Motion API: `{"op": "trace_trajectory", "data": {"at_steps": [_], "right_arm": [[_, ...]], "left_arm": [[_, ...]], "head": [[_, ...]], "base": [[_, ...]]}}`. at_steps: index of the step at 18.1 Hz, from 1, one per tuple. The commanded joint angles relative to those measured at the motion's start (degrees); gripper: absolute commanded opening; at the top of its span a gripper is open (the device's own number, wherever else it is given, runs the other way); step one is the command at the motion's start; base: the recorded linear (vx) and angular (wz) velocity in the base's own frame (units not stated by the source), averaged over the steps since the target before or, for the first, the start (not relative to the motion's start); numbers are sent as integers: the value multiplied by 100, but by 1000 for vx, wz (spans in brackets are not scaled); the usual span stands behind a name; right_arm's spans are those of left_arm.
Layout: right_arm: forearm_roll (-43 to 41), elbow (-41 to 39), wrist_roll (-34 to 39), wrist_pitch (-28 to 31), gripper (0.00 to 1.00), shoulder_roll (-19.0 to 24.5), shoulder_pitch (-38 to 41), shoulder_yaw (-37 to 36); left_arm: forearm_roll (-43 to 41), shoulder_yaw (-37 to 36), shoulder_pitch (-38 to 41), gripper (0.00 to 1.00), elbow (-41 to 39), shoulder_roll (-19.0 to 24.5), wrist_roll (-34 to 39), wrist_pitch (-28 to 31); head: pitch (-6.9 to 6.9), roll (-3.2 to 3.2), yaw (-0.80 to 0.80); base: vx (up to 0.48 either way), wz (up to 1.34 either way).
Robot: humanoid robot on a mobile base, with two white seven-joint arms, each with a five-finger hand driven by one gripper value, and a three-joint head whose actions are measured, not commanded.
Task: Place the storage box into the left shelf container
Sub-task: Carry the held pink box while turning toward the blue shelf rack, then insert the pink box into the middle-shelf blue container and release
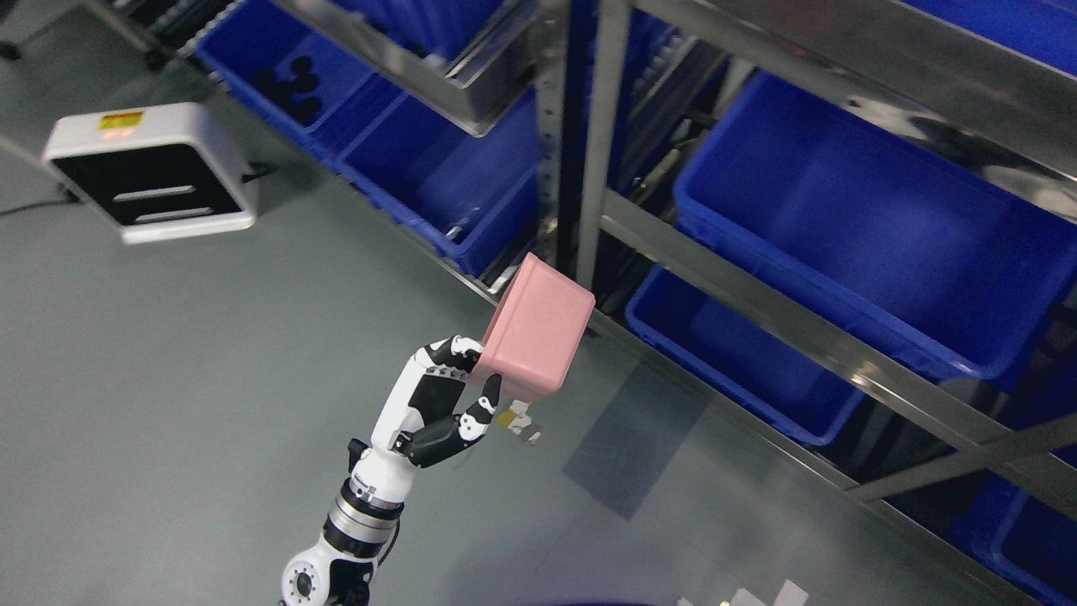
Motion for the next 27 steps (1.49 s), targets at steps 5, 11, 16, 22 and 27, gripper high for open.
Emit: {"op": "trace_trajectory", "data": {"at_steps": [5,11,16,22,27], "right_arm": [[-123,-100,11,-6,100,-100,-27,0],[-123,-100,19,-6,100,-100,-27,0],[-123,-100,11,-15,100,-100,-18,0],[-123,-100,11,-14,100,-100,-27,0],[-123,-100,11,-14,100,-100,-18,0]], "left_arm": [[-521,-255,-810,3,745,100,-14,86],[-1258,-52,-2410,3,2062,100,-14,200],[-2575,150,-3825,4,3829,100,-391,147],[-4756,62,-4574,7,4640,100,-436,112],[-5725,44,-4591,10,5009,100,-419,-239]], "head": [[0,0,0],[0,0,0],[-1,0,0],[-2,0,0],[-2,0,0]], "base": [[193,-907],[145,-583],[96,-385],[59,-219],[14,-62]]}}
